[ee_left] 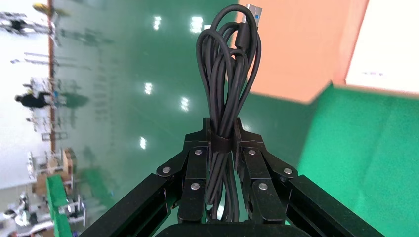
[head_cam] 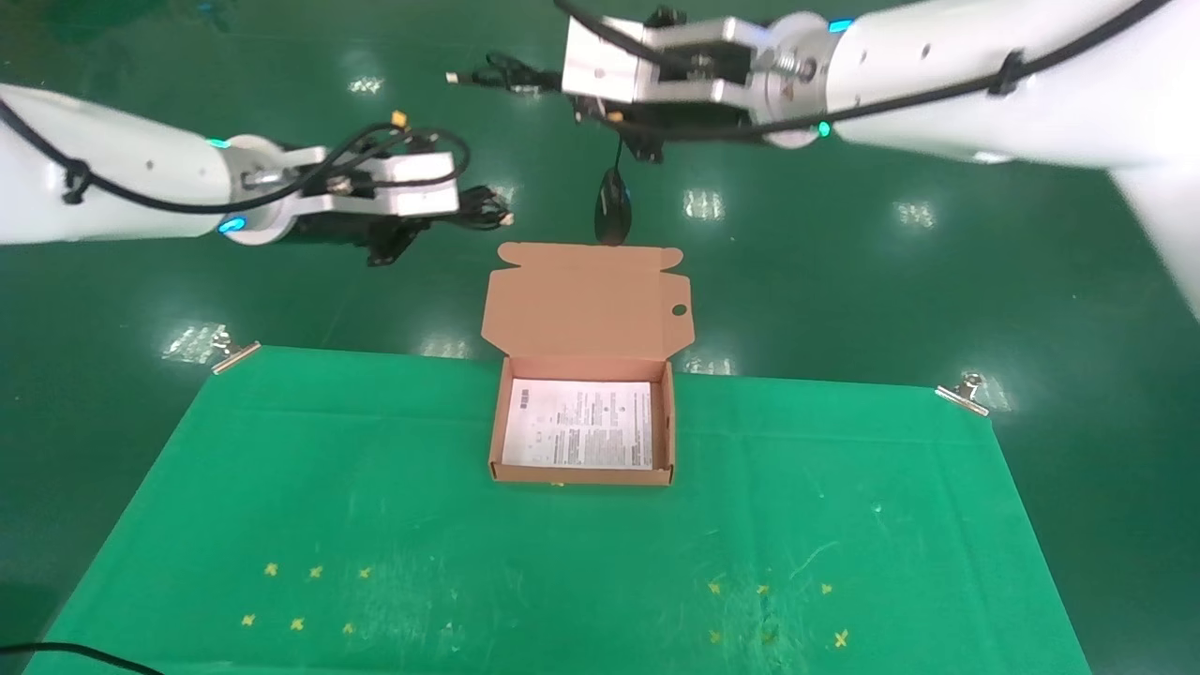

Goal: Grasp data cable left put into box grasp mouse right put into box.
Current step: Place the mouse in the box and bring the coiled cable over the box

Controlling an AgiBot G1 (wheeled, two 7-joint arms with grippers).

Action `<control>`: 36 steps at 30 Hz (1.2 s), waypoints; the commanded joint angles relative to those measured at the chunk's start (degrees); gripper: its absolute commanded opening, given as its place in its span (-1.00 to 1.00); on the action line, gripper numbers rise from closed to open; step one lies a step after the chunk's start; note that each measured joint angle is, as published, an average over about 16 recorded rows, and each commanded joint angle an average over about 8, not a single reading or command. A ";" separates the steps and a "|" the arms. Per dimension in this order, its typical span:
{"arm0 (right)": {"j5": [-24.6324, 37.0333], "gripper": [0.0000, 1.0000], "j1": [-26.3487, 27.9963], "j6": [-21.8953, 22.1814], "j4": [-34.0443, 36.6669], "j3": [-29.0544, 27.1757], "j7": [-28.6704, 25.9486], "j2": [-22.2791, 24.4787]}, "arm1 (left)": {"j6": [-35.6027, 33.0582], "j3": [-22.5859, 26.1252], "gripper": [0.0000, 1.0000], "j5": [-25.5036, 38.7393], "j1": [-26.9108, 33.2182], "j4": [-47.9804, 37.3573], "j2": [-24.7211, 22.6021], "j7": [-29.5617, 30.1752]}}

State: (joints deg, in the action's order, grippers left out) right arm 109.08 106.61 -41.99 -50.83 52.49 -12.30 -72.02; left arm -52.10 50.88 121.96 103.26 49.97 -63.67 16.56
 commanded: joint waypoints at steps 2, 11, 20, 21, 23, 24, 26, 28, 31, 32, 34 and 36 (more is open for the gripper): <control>-0.08 -1.00 -0.88 0.04 0.91 0.36 0.34 -0.54 | -0.82 -0.04 -1.00 -0.42 -0.30 -0.40 1.34 -0.41; -1.34 -1.00 -3.10 1.02 6.47 1.38 2.28 -4.21 | -2.87 1.17 -1.00 3.67 -0.20 -0.79 3.18 2.70; -5.43 -1.00 -5.36 2.12 9.17 4.54 3.80 -5.93 | -5.01 2.32 -1.00 8.47 0.03 0.40 4.25 7.49; -5.96 -1.00 -5.54 2.23 9.39 5.11 3.99 -6.00 | -5.09 2.35 -1.00 8.68 -0.03 0.66 4.31 7.80; -7.03 -1.00 -5.86 2.55 9.82 6.39 4.47 -6.12 | -5.24 2.39 -1.00 8.98 -0.15 1.18 4.41 8.31; -7.55 -1.00 -6.01 2.71 10.05 7.04 4.69 -6.17 | -5.30 2.41 -1.00 9.09 -0.20 1.40 4.46 8.50; -8.82 -1.00 -6.38 3.09 10.45 8.37 5.02 -6.26 | -5.40 2.43 -1.00 9.27 -0.29 1.79 4.56 8.84; -10.20 -1.00 -6.81 3.42 10.63 9.67 5.26 -6.33 | -5.48 2.44 -1.00 9.40 -0.37 2.10 4.65 9.09; -12.47 -1.00 -7.57 3.83 10.48 11.54 5.47 -6.38 | -5.57 2.46 -1.00 9.55 -0.45 2.44 4.74 9.37; -13.25 -1.00 -7.83 3.96 10.36 12.13 5.49 -6.39 | -5.59 2.46 -1.00 9.59 -0.48 2.53 4.76 9.44; -14.64 -1.00 -8.32 4.19 10.13 13.20 5.45 -6.40 | -5.63 2.46 -1.00 9.65 -0.51 2.67 4.80 9.55; -15.91 -1.00 -8.84 4.42 10.00 14.24 5.30 -6.40 | -5.66 2.47 -1.00 9.69 -0.54 2.78 4.83 9.64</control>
State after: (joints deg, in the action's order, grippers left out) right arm 93.38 97.64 -37.52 -40.39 66.66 -7.30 -78.41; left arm -57.74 53.34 131.63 102.74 52.70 -58.86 26.16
